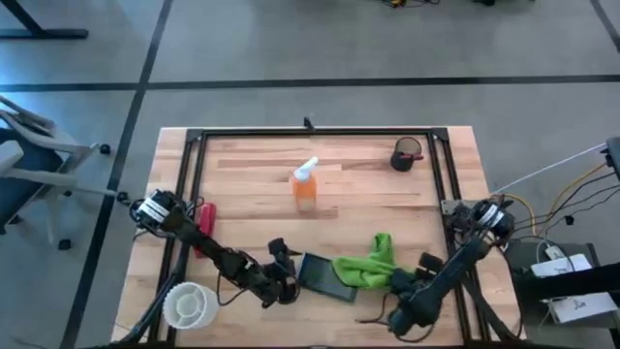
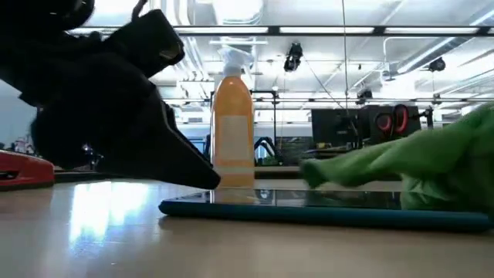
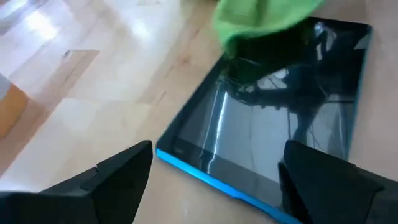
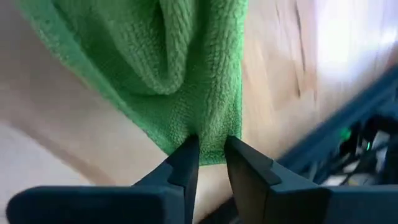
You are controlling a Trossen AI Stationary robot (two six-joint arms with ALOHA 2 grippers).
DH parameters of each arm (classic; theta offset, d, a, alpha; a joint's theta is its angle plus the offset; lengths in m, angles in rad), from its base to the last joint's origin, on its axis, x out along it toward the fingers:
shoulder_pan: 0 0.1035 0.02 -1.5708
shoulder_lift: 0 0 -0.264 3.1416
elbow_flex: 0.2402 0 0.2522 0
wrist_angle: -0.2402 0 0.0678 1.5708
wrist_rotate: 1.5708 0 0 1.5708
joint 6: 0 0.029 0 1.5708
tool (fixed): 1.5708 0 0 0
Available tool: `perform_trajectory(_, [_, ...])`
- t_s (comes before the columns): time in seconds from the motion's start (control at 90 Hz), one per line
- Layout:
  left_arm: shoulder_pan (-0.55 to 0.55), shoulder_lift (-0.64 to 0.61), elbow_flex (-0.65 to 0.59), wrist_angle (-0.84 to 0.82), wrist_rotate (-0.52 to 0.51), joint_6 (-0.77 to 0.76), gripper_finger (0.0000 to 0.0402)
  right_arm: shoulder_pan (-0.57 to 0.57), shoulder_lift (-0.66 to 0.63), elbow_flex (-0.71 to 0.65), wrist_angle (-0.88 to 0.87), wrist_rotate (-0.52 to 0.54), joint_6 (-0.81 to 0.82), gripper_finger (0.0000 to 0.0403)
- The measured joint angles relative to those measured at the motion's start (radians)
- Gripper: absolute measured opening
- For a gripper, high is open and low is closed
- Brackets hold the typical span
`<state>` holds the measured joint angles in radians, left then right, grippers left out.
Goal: Apply microfiber cloth
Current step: Wipe the front and back of the blue cellphone with the green microfiber cloth
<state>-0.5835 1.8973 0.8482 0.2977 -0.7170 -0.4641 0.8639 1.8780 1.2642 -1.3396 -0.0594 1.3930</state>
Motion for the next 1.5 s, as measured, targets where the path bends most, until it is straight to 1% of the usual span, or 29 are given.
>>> perform_trajectory(0.056, [0.002, 0.000, 0.000, 0.002, 0.000, -0.001, 0.0348, 0.003, -0.041, 0.012, -0.001, 0.033, 0.053, 0.0058])
perform_trajectory(0.111, [0.007, 0.000, 0.000, 0.002, 0.000, -0.006, 0.0348, 0.002, -0.079, 0.034, 0.001, 0.107, 0.092, 0.0055])
perform_trajectory(0.167, [0.009, 0.000, 0.000, 0.005, 0.000, -0.007, 0.0348, -0.002, -0.113, 0.060, 0.010, 0.221, 0.114, 0.0053])
perform_trajectory(0.222, [0.011, 0.000, 0.000, 0.007, -0.002, -0.008, 0.0348, -0.010, -0.148, 0.075, 0.035, 0.365, 0.121, 0.0053])
perform_trajectory(0.256, [0.011, 0.000, 0.000, 0.008, -0.003, -0.012, 0.0348, -0.018, -0.166, 0.076, 0.068, 0.453, 0.121, 0.0054])
perform_trajectory(0.3, [0.011, 0.000, 0.000, 0.008, -0.002, -0.015, 0.0348, -0.032, -0.183, 0.067, 0.126, 0.545, 0.097, 0.0056])
perform_trajectory(0.333, [0.011, 0.000, 0.000, 0.008, 0.001, -0.016, 0.0348, -0.048, -0.191, 0.055, 0.176, 0.580, 0.063, 0.0059])
perform_trajectory(0.378, [0.011, 0.000, 0.002, 0.008, 0.005, -0.016, 0.0348, -0.074, -0.193, 0.035, 0.244, 0.587, 0.014, 0.0062])
perform_trajectory(0.456, [0.011, -0.001, 0.003, 0.014, 0.010, -0.016, 0.0348, -0.126, -0.184, -0.010, 0.362, 0.562, -0.087, 0.0067])
perform_trajectory(0.533, [0.011, -0.001, 0.003, 0.013, 0.010, -0.016, 0.0348, -0.176, -0.167, -0.058, 0.505, 0.494, -0.190, 0.0070])
perform_trajectory(0.633, [0.011, -0.008, 0.003, 0.012, 0.017, -0.026, 0.0348, -0.223, -0.148, -0.111, 0.616, 0.420, -0.286, 0.0071])
perform_trajectory(0.744, [0.008, -0.054, 0.002, -0.018, 0.045, -0.031, 0.0348, -0.244, -0.144, -0.154, 0.643, 0.390, -0.317, 0.0067])
perform_trajectory(0.811, [0.006, -0.105, 0.001, -0.070, 0.051, -0.031, 0.0348, -0.250, -0.144, -0.189, 0.643, 0.349, -0.308, 0.0064])
perform_trajectory(0.922, [0.004, -0.232, -0.006, -0.238, 0.051, -0.038, 0.0348, -0.251, -0.144, -0.261, 0.642, 0.272, -0.257, 0.0061])
perform_trajectory(1.0, [-0.003, -0.335, -0.015, -0.371, 0.049, -0.053, 0.0348, -0.241, -0.153, -0.306, 0.653, 0.244, -0.207, 0.0060])
perform_trajectory(1.111, [-0.028, -0.485, -0.055, -0.477, 0.020, -0.085, 0.0348, -0.195, -0.167, -0.335, 0.640, 0.211, -0.125, 0.0063])
perform_trajectory(1.2, [-0.049, -0.606, -0.110, -0.509, 0.020, -0.101, 0.0348, -0.141, -0.184, -0.333, 0.607, 0.147, -0.050, 0.0068])
perform_trajectory(1.244, [-0.059, -0.669, -0.141, -0.511, 0.020, -0.108, 0.0348, -0.108, -0.195, -0.330, 0.578, 0.079, 0.000, 0.0069])
perform_trajectory(1.311, [-0.072, -0.760, -0.191, -0.514, 0.020, -0.116, 0.0348, -0.049, -0.209, -0.329, 0.556, -0.061, 0.093, 0.0070])
perform_trajectory(1.378, [-0.077, -0.846, -0.236, -0.509, 0.021, -0.120, 0.0348, 0.014, -0.223, -0.325, 0.562, -0.150, 0.196, 0.0069])
perform_trajectory(1.444, [-0.078, -0.926, -0.277, -0.510, 0.021, -0.115, 0.0348, 0.072, -0.231, -0.311, 0.588, -0.198, 0.293, 0.0064])
perform_trajectory(1.5, [-0.077, -0.982, -0.306, -0.508, 0.021, -0.101, 0.0348, 0.118, -0.230, -0.303, 0.601, -0.211, 0.355, 0.0060])
